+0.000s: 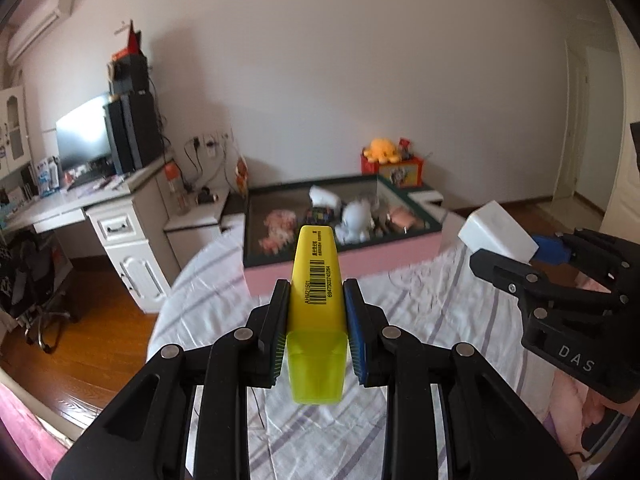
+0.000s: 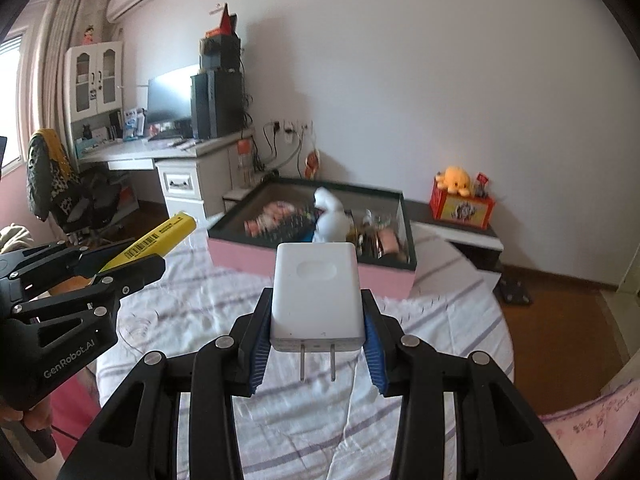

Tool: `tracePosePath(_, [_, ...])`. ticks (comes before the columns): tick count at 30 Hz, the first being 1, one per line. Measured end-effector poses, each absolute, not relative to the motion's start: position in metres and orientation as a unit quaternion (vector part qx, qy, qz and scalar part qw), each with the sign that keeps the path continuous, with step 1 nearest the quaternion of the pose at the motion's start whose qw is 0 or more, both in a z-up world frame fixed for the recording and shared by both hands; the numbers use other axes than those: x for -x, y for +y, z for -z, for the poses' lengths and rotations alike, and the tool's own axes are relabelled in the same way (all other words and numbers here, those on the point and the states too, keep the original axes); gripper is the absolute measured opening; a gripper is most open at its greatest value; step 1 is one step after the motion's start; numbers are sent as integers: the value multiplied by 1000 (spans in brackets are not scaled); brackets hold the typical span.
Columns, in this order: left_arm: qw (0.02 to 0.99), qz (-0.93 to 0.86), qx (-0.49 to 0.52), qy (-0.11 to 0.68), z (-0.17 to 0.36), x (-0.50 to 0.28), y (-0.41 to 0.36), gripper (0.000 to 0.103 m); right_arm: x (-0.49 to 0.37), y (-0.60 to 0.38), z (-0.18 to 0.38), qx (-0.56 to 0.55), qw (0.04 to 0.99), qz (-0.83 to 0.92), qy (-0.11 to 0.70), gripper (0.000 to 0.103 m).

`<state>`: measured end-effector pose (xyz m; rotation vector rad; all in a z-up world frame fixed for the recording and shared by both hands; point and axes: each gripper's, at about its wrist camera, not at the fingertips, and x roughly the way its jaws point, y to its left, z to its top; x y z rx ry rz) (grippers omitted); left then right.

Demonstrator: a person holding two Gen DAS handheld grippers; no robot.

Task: Organize rigid objects
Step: 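Carry highlighter and white adapter into the pink box and open both tools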

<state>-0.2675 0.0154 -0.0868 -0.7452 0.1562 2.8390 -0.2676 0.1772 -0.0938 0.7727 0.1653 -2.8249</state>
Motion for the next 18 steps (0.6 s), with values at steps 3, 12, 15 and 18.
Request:
tracePosePath(3, [101, -964, 241, 52, 76, 267, 13, 27, 270, 176, 83, -251, 105, 960, 61, 41])
tracePosePath(12, [84, -967, 230, 67, 63, 283, 6, 27, 287, 169, 72, -240, 115, 961, 70, 41])
tracePosePath(15, [79, -968, 229, 71, 61, 294, 4, 27, 300, 165, 71, -241, 119, 960, 74, 41])
tracePosePath(18, [71, -968, 229, 79, 59, 308, 5, 27, 314, 163, 71, -242, 124, 959, 77, 41])
